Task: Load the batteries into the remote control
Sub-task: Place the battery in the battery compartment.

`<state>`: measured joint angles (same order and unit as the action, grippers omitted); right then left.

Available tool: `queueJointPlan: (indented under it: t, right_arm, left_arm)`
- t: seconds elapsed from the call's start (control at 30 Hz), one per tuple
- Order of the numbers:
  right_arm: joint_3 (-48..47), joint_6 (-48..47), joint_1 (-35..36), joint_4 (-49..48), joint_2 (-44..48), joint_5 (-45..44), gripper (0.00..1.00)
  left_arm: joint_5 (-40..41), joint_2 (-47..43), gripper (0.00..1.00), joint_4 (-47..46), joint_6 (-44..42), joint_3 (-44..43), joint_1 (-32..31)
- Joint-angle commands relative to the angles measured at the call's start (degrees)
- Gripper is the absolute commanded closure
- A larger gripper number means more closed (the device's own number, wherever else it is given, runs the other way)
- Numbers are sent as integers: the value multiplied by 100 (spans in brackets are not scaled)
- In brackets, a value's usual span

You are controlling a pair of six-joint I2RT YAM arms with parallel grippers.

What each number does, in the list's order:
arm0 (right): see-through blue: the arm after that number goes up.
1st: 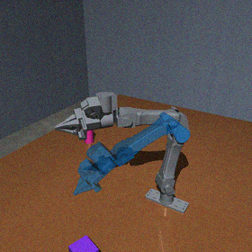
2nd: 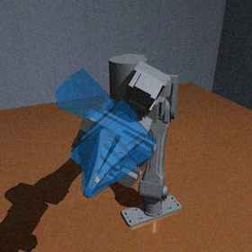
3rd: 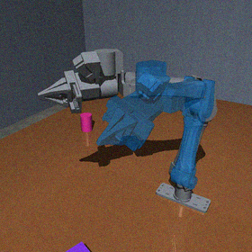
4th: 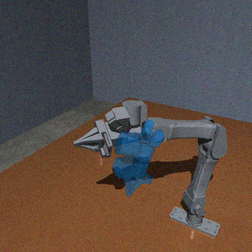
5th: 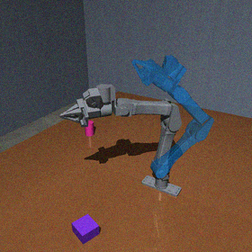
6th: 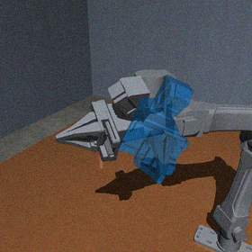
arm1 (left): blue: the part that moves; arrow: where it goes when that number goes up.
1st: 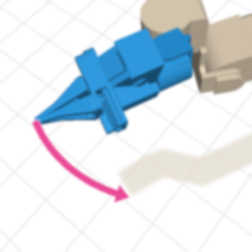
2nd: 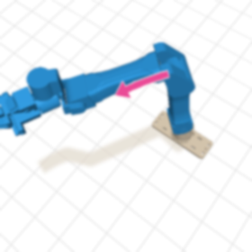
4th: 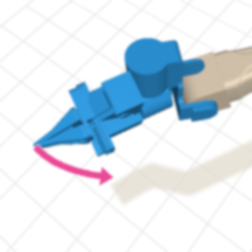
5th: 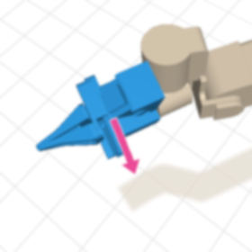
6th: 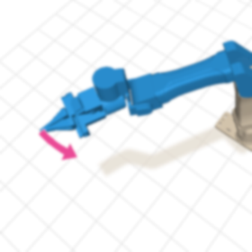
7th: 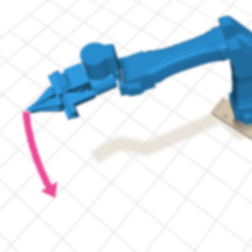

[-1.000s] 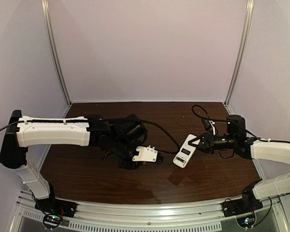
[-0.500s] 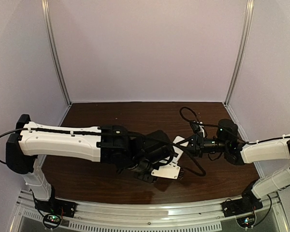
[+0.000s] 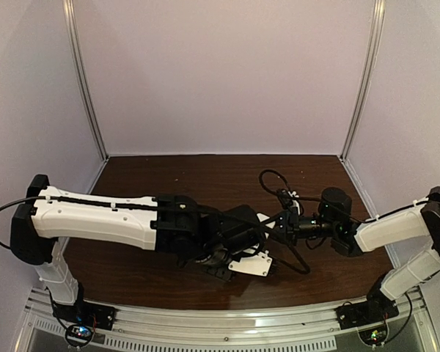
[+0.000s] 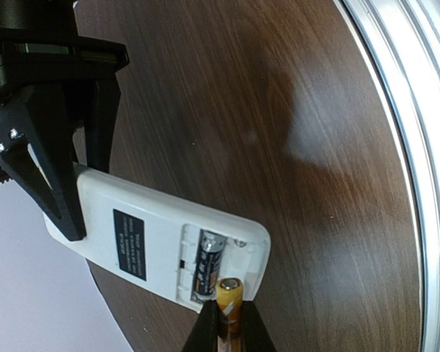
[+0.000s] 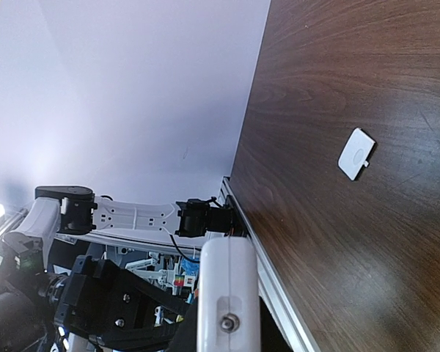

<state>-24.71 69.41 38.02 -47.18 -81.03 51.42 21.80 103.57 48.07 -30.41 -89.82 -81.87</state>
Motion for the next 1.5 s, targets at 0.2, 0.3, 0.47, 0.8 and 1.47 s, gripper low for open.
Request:
queueJointPlan:
  t: [0.2,0.3,0.47,0.8,1.47]
  right_arm:
    - [69,191,168,-557,-104,-123,100]
    - [110,253,220,-650,-161,-140,100]
    - [189,431,280,-986,-313,-165,100]
    - [206,692,346,-1518,-604,-178,100]
    - [168,675,355,-1482,-598,-185,100]
  left_arm:
    - [246,66,98,-98,-191,272,-17]
    - [295,91,97,-109,-217,289,-18]
    - [259,141,96,-107,-228,267,-19]
    - [-23,190,93,-58,-238,234,-67]
    - [-522,101,84,112,-269,194,-158]
